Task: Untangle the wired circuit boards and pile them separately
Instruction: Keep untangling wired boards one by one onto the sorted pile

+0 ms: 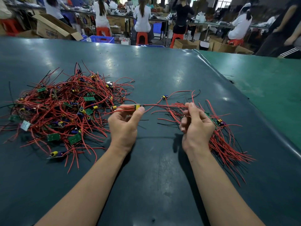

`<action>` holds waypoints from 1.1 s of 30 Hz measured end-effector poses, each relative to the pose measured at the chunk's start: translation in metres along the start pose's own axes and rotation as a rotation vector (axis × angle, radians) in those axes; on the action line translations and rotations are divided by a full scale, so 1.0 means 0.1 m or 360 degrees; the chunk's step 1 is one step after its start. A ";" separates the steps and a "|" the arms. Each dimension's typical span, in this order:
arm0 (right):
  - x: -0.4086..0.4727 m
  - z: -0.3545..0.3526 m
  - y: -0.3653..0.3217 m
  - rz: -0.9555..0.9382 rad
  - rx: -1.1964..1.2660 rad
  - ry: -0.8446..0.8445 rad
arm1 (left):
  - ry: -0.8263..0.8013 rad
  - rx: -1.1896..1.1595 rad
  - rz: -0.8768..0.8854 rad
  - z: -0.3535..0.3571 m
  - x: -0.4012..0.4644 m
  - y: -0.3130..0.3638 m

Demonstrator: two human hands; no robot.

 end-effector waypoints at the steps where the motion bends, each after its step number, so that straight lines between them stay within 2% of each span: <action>1: 0.02 -0.03 -0.02 0.0005 0.0051 0.0056 | 0.0081 0.0041 0.0079 -0.03 0.02 0.02; 3: 0.04 -0.08 -0.07 -0.0040 0.0040 0.0112 | 0.0193 0.0226 0.0331 -0.11 0.06 0.07; 6: -0.06 -0.06 -0.04 -0.0261 -0.0347 0.0017 | 0.0076 0.0654 0.0887 -0.14 0.04 0.14; 9: -0.26 0.05 0.10 -0.0490 -0.0759 -0.0202 | -0.0162 0.0719 0.1202 -0.07 -0.05 0.17; 11: -0.37 0.09 0.20 -0.0523 -0.0940 -0.0464 | -0.0264 0.0736 0.1313 -0.05 -0.08 0.18; 13: -0.44 0.11 0.29 -0.0529 -0.1080 -0.0692 | -0.0339 0.0906 0.1330 -0.05 -0.07 0.18; 15: -0.46 0.14 0.34 -0.0489 -0.1107 -0.0776 | -0.0422 0.1068 0.1317 -0.07 -0.05 0.16; 19: -0.42 0.16 0.26 -0.0508 -0.1089 -0.0680 | -0.0560 0.1150 0.1292 -0.09 -0.08 0.14; 23: -0.38 0.12 0.21 -0.0187 -0.0928 -0.0629 | -0.0675 0.1060 0.1198 -0.08 -0.14 0.13; 27: -0.36 0.13 0.23 -0.0079 -0.0834 -0.0537 | -0.0788 0.0914 0.1107 -0.04 -0.14 0.13; 30: -0.29 0.08 0.21 -0.0053 -0.0829 -0.0423 | -0.0918 0.0876 0.1147 -0.01 -0.16 0.12; 33: -0.29 0.07 0.22 0.0009 -0.0761 -0.0434 | -0.0910 0.0889 0.1126 0.00 -0.17 0.11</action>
Point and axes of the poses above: each hand's wrist, its own x-axis towards the middle knuckle, its own z-axis out of the palm, y = z × x, the point moved 2 cm from there along x, towards the middle knuckle, and after that the axes turned 14 degrees about z, right-handed, at the moved point
